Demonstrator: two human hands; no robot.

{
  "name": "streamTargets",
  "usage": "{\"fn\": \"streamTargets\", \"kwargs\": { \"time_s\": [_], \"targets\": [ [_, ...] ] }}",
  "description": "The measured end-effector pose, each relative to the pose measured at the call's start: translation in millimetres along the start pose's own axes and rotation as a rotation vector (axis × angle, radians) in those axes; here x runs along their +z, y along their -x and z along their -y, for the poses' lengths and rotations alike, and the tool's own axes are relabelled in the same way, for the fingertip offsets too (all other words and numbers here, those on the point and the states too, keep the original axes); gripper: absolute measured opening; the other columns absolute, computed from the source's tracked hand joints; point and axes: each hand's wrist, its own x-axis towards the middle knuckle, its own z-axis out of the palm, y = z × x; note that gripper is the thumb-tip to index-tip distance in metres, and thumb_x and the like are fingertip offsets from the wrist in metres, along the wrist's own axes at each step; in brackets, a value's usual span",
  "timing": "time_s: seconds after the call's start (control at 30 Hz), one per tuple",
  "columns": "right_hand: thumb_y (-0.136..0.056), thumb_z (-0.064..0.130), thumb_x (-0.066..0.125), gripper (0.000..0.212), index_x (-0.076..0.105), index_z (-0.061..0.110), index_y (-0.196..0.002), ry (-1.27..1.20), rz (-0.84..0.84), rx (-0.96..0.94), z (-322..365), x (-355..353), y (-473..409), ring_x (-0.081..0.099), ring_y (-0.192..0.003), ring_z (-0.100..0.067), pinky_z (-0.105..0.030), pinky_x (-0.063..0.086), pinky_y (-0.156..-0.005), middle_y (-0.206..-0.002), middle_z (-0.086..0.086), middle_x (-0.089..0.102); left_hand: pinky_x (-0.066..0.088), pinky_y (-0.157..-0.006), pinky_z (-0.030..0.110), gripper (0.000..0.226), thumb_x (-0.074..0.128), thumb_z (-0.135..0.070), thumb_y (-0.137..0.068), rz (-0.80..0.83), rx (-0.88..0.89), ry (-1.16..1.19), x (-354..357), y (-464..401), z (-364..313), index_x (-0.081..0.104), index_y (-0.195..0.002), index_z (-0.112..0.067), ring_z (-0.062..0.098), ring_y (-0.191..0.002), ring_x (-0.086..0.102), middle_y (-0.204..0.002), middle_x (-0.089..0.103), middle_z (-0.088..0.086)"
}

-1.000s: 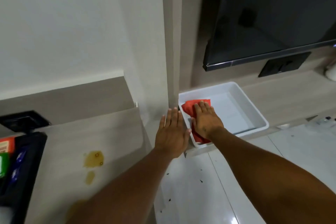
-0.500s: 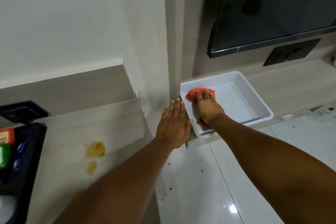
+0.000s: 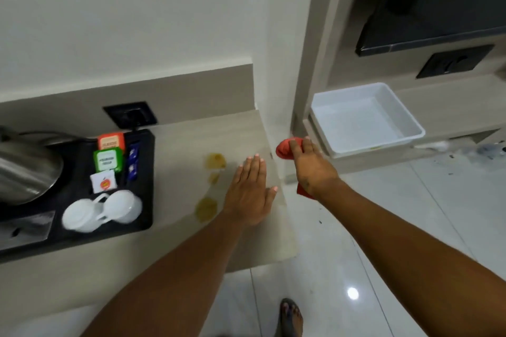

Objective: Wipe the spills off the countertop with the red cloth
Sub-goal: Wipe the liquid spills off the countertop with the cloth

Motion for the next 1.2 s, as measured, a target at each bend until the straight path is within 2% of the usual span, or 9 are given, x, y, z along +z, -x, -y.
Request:
{"fn": "streamTargets", "kwargs": {
  "time_s": [0.13,0.27,0.33,0.4,0.53,0.63,0.83,1.03,1.2],
  "targets": [
    [-0.059,0.014,0.091,0.127,0.008,0.022,-0.154,-0.11,0.12,-0.024,56,52,55,0.012,-0.149,-0.04,-0.049,0.025,-0.117,-0.161,-0.021,0.009,0.007,-0.131,0.047,0.085,0.015,-0.058,-0.098,0.001,-0.062,0.011,10,88,55,0.02,-0.16,-0.001,0.034,-0.159,0.014,-0.17,0.02,0.021],
    [-0.082,0.017,0.076,0.105,0.0,0.017,-0.156,-0.143,0.187,0.039,94,96,96,0.002,-0.151,-0.04,-0.052,0.016,-0.121,-0.164,-0.02,-0.001,0.013,-0.13,0.049,0.085,0.021,-0.058,-0.1,-0.005,-0.125,0.009,21,152,107,0.024,-0.159,0.003,0.038,-0.157,0.021,-0.167,0.026,0.024],
    [-0.092,0.02,0.058,0.085,0.001,0.012,-0.156,-0.084,0.137,0.027,105,110,107,0.0,-0.151,-0.039,-0.052,0.007,-0.122,-0.164,-0.023,0.002,0.012,-0.13,0.048,0.088,0.019,-0.06,-0.098,0.023,-0.137,0.008,25,173,127,0.022,-0.159,0.004,0.039,-0.157,0.019,-0.167,0.023,0.025],
    [-0.099,0.038,0.035,0.068,0.012,0.009,-0.156,-0.045,-0.032,-0.01,107,116,109,0.003,-0.151,-0.037,-0.05,0.001,-0.123,-0.163,-0.022,0.01,0.012,-0.13,0.048,0.089,0.019,-0.06,-0.097,0.039,-0.12,-0.006,27,182,142,0.023,-0.158,0.005,0.039,-0.157,0.019,-0.167,0.023,0.026],
    [-0.099,0.062,0.01,0.075,0.008,0.014,-0.157,-0.082,-0.092,-0.074,94,119,99,-0.005,-0.152,-0.028,-0.043,-0.004,-0.122,-0.166,-0.01,0.005,0.002,-0.13,0.045,0.093,0.013,-0.063,-0.095,0.067,-0.078,-0.017,31,177,157,0.016,-0.16,0.003,0.036,-0.16,0.009,-0.17,0.014,0.023],
    [-0.099,0.063,0.005,0.073,-0.003,0.019,-0.157,-0.059,-0.069,-0.083,85,134,95,-0.011,-0.152,-0.024,-0.045,-0.004,-0.123,-0.166,-0.006,-0.003,0.005,-0.131,0.048,0.092,0.017,-0.065,-0.097,0.067,-0.064,-0.038,34,170,163,0.014,-0.161,0.001,0.035,-0.16,0.005,-0.171,0.011,0.022],
    [-0.102,0.048,0.009,0.066,0.008,0.011,-0.157,-0.017,-0.118,0.028,102,121,20,-0.002,-0.152,-0.034,-0.051,0.0,-0.122,-0.165,-0.018,0.005,0.011,-0.13,0.052,0.093,0.029,-0.067,-0.099,0.042,-0.058,-0.035,42,168,167,0.014,-0.161,0.001,0.035,-0.16,0.004,-0.171,0.011,0.022],
    [-0.103,0.045,0.009,0.06,0.003,0.021,-0.157,0.007,-0.091,-0.138,105,127,23,-0.006,-0.152,-0.033,-0.052,-0.004,-0.122,-0.166,-0.013,0.002,0.013,-0.129,0.053,0.094,0.031,-0.067,-0.098,0.029,-0.075,0.005,43,166,168,0.015,-0.161,0.0,0.033,-0.161,0.004,-0.172,0.013,0.02],
    [-0.101,0.045,0.01,0.064,0.007,0.015,-0.157,-0.001,-0.073,-0.082,91,111,-12,-0.002,-0.152,-0.032,-0.049,-0.003,-0.122,-0.166,-0.014,0.006,0.01,-0.13,0.05,0.093,0.034,-0.067,-0.097,-0.001,-0.093,0.039,49,165,170,0.015,-0.162,-0.003,0.029,-0.161,0.001,-0.173,0.011,0.017]
  ]
}}
